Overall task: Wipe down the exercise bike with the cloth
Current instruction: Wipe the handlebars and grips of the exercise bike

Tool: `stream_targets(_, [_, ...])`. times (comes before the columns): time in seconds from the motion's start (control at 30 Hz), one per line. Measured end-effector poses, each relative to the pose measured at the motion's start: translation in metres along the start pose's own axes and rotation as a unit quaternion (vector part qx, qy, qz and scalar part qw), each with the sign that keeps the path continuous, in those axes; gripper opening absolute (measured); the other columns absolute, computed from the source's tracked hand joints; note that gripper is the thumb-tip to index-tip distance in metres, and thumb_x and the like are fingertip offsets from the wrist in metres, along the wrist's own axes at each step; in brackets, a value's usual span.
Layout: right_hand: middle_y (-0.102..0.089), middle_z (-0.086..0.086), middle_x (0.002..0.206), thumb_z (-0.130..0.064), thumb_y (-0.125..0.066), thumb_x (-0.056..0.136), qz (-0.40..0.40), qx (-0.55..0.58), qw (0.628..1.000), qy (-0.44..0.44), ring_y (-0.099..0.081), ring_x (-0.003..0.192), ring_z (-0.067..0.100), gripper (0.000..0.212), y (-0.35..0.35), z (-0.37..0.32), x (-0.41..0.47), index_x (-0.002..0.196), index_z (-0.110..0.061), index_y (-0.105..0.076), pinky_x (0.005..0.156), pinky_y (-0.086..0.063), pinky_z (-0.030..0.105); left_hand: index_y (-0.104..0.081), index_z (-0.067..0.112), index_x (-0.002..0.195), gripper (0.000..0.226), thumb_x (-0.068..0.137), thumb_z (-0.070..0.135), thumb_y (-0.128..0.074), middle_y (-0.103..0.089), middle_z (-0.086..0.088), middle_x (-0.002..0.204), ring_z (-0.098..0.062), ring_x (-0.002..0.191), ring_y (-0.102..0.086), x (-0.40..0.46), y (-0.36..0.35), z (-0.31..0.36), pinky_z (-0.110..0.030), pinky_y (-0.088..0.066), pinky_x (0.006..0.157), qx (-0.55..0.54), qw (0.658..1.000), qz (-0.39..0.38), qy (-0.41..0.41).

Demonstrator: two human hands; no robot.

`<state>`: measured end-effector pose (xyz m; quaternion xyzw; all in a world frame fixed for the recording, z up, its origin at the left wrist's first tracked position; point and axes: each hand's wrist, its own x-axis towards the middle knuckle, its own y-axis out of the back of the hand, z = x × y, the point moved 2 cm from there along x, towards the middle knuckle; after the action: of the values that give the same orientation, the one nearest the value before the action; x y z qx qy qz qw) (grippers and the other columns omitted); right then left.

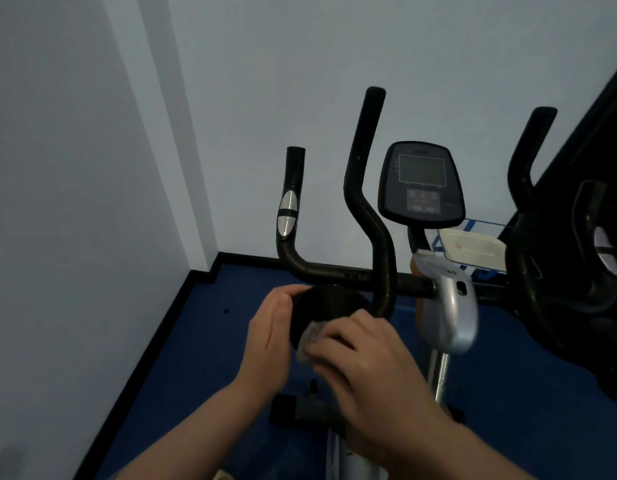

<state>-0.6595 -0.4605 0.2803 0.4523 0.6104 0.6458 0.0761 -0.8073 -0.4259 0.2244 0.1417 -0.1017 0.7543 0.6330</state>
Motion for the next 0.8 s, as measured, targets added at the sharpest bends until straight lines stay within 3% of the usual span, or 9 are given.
stream_targets(0.07, [-0.058, -0.01, 0.099, -0.021, -0.069, 0.078, 0.016, -0.013, 1.0, 0.001, -0.05, 0.091, 0.013, 0.017, 0.01, 0.006, 0.012, 0.094, -0.027, -0.067, 0.073, -0.038, 0.027, -0.063, 0.02, 0.107, 0.042, 0.098, 0.044, -0.03, -0.068, 0.004, 0.101, -0.017, 0.097, -0.064, 0.003, 0.001, 0.0, -0.02, -0.048, 0.082, 0.006, 1.0, -0.003, -0.006])
stream_targets(0.17, [-0.064, -0.003, 0.102, -0.017, -0.073, 0.08, 0.068, -0.003, 0.994, -0.086, -0.054, 0.097, 0.018, 0.019, 0.011, 0.015, 0.031, 0.098, -0.02, -0.072, 0.082, -0.042, 0.031, -0.063, 0.018, 0.106, 0.041, 0.097, 0.041, -0.031, -0.068, 0.001, 0.101, -0.021, 0.097, -0.064, 0.003, -0.003, 0.0, -0.028, -0.05, 0.084, -0.008, 1.0, 0.008, -0.009])
stream_targets(0.27, [-0.064, 0.001, 0.11, -0.01, -0.074, 0.082, 0.073, 0.026, 0.988, -0.133, -0.052, 0.103, 0.021, 0.02, 0.001, 0.014, 0.018, 0.101, -0.015, -0.073, 0.084, -0.048, 0.039, -0.064, 0.014, 0.105, 0.043, 0.095, 0.043, -0.034, -0.068, -0.003, 0.1, -0.022, 0.097, -0.064, 0.002, -0.005, 0.0, -0.033, -0.051, 0.084, -0.015, 1.0, 0.016, -0.001])
stream_targets(0.33, [-0.062, -0.003, 0.112, -0.006, -0.076, 0.077, 0.061, 0.026, 0.991, -0.117, -0.048, 0.103, 0.017, 0.023, -0.001, 0.01, 0.0, 0.097, -0.017, -0.072, 0.081, -0.049, 0.037, -0.064, 0.012, 0.104, 0.044, 0.094, 0.043, -0.035, -0.068, -0.004, 0.1, -0.022, 0.096, -0.064, 0.003, -0.002, 0.0, -0.033, -0.052, 0.083, -0.009, 1.0, 0.008, 0.003])
stream_targets(0.43, [-0.059, -0.01, 0.106, -0.016, -0.071, 0.079, 0.043, 0.026, 0.996, -0.08, -0.048, 0.1, 0.011, 0.018, 0.006, 0.01, -0.005, 0.095, -0.023, -0.07, 0.079, -0.045, 0.028, -0.064, 0.015, 0.104, 0.041, 0.093, 0.043, -0.036, -0.068, -0.002, 0.1, -0.023, 0.096, -0.064, 0.003, 0.001, 0.003, -0.032, -0.051, 0.082, -0.001, 1.0, -0.018, 0.0])
stream_targets(0.63, [-0.065, -0.005, 0.101, -0.012, -0.077, 0.076, 0.071, -0.015, 0.989, -0.127, -0.058, 0.098, 0.018, 0.022, 0.003, 0.008, 0.027, 0.095, -0.021, -0.072, 0.092, -0.029, 0.025, -0.063, 0.011, 0.109, 0.047, 0.094, 0.044, -0.033, -0.067, -0.003, 0.103, -0.021, 0.099, -0.063, 0.0, -0.005, 0.002, -0.028, -0.05, 0.084, -0.002, 1.0, 0.006, 0.003])
stream_targets(0.8, [-0.061, -0.015, 0.094, -0.021, -0.077, 0.072, 0.007, -0.02, 0.997, -0.075, -0.052, 0.092, 0.009, 0.021, 0.007, 0.002, 0.004, 0.088, -0.031, -0.069, 0.085, -0.029, 0.022, -0.062, 0.018, 0.109, 0.045, 0.096, 0.047, -0.03, -0.068, 0.0, 0.103, -0.021, 0.099, -0.063, 0.001, -0.001, 0.001, -0.026, -0.05, 0.083, 0.007, 1.0, -0.011, 0.006])
